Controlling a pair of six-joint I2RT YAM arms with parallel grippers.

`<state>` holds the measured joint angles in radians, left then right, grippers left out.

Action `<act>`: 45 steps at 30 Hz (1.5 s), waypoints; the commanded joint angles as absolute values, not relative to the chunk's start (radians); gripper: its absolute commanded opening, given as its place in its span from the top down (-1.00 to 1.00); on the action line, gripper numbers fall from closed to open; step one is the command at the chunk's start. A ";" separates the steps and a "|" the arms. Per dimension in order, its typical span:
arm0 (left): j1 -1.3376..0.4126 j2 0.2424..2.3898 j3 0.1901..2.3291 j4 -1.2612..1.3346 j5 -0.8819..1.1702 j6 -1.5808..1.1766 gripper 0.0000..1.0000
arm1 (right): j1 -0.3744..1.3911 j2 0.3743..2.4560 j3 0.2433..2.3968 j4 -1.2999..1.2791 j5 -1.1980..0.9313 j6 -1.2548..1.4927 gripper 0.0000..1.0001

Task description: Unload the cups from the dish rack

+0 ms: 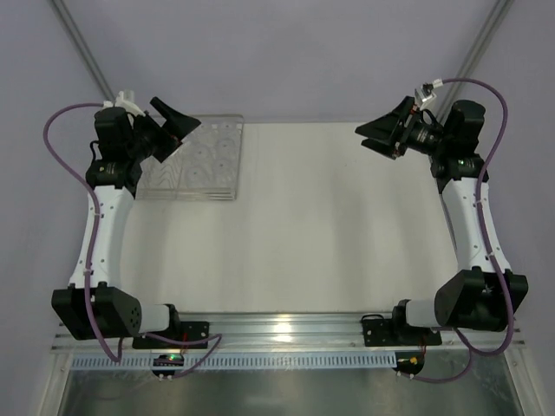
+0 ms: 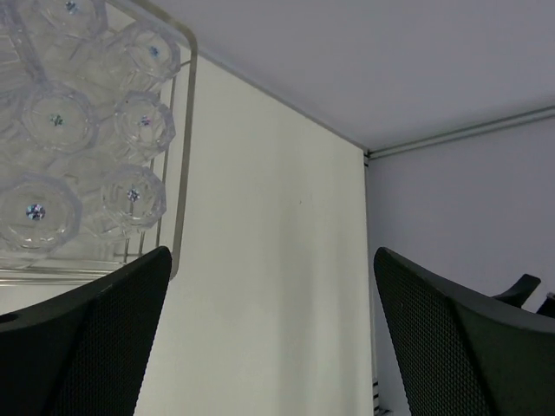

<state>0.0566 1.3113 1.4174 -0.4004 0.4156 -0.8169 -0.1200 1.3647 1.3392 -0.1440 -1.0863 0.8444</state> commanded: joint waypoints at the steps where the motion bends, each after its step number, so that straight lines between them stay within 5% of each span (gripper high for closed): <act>1: 0.064 1.341 1.411 -0.361 0.477 -0.769 -0.99 | -0.110 1.318 1.432 -0.409 -0.988 0.619 -0.99; 6: 0.072 1.374 1.393 -0.373 0.485 -0.687 -0.97 | -0.074 1.270 1.489 -0.597 -0.829 0.462 -0.99; 14: 0.071 1.517 1.482 -0.505 0.008 -0.480 -0.87 | 0.130 1.255 1.552 -0.797 -0.317 0.278 -0.99; 21: 0.029 1.687 1.534 -0.477 -0.058 -0.352 -0.89 | 0.268 1.244 1.487 -0.831 -0.092 0.265 -0.99; 45: -0.156 1.844 1.557 -0.537 -0.250 -0.156 -1.00 | 0.331 1.295 1.390 -0.851 -0.003 0.273 -0.99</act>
<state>-0.1577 1.8248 1.5154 -0.5018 -0.2371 -0.1738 0.3256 1.2858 1.3823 -0.8577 -0.0208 0.2798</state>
